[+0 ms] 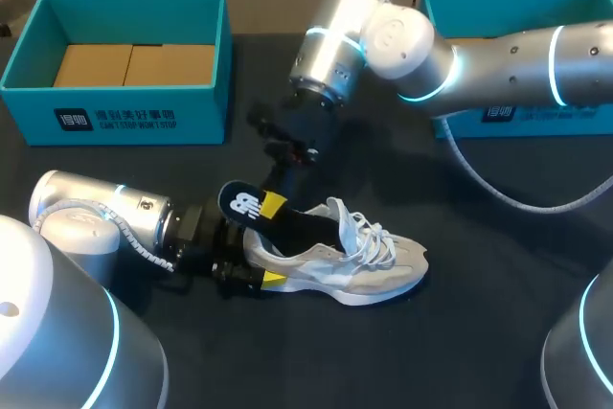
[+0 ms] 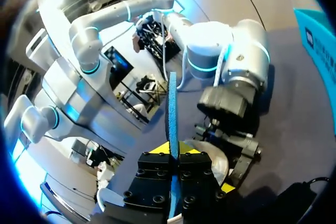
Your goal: Take the shoe out of the shoebox, open the shoe tongue, remove and reinsert the insole, then place the shoe into the shoebox
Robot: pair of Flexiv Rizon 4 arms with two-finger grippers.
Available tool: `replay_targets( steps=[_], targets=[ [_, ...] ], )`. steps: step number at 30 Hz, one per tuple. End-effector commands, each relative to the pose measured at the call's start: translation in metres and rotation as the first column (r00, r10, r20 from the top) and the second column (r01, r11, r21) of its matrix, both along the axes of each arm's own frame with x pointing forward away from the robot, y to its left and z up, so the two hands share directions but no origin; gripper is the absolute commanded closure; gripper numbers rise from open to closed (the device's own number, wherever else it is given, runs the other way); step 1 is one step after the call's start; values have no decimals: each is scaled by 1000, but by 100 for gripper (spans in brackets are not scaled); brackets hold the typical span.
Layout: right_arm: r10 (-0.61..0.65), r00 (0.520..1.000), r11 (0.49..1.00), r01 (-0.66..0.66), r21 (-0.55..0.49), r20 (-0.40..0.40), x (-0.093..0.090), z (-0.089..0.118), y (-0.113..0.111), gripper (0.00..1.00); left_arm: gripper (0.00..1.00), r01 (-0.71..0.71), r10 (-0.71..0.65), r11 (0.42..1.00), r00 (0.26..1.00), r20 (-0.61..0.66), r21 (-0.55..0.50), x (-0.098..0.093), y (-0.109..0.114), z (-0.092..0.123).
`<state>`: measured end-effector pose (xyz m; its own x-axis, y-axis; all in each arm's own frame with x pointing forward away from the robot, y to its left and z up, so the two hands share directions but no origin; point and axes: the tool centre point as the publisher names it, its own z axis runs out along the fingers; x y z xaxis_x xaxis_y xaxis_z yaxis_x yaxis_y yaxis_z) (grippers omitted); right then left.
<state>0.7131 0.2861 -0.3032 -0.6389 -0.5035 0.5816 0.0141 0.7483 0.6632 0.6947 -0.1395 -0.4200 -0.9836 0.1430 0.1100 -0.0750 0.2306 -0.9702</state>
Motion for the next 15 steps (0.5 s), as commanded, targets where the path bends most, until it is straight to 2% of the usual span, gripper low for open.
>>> replay_targets(
  steps=[1, 7, 12, 13, 15],
  targets=[
    [-11, 999, 999, 10, 41, 32, 0, 14, -4, 100, 100, 1, -1, 1000, 1000, -1, 4, 1, -1, -2],
    [-48, 998, 992, 42, 117, 45, 8, 27, -6, 100, 100, 1, -1, 1000, 1000, -1, 4, 1, -1, -2],
    [-69, 994, 989, 57, 133, 86, 12, 49, -3, 100, 100, 1, -1, 1000, 1000, -1, 4, 1, -1, -2],
    [-75, 991, 990, 61, 127, 111, 11, 60, -2, 100, 100, 1, -1, 1000, 1000, -1, 4, 1, -1, -2],
    [-75, 991, 990, 61, 127, 111, 11, 60, -2, 100, 100, 1, -1, 1000, 1000, -1, 4, 1, -1, -2]
  ],
)
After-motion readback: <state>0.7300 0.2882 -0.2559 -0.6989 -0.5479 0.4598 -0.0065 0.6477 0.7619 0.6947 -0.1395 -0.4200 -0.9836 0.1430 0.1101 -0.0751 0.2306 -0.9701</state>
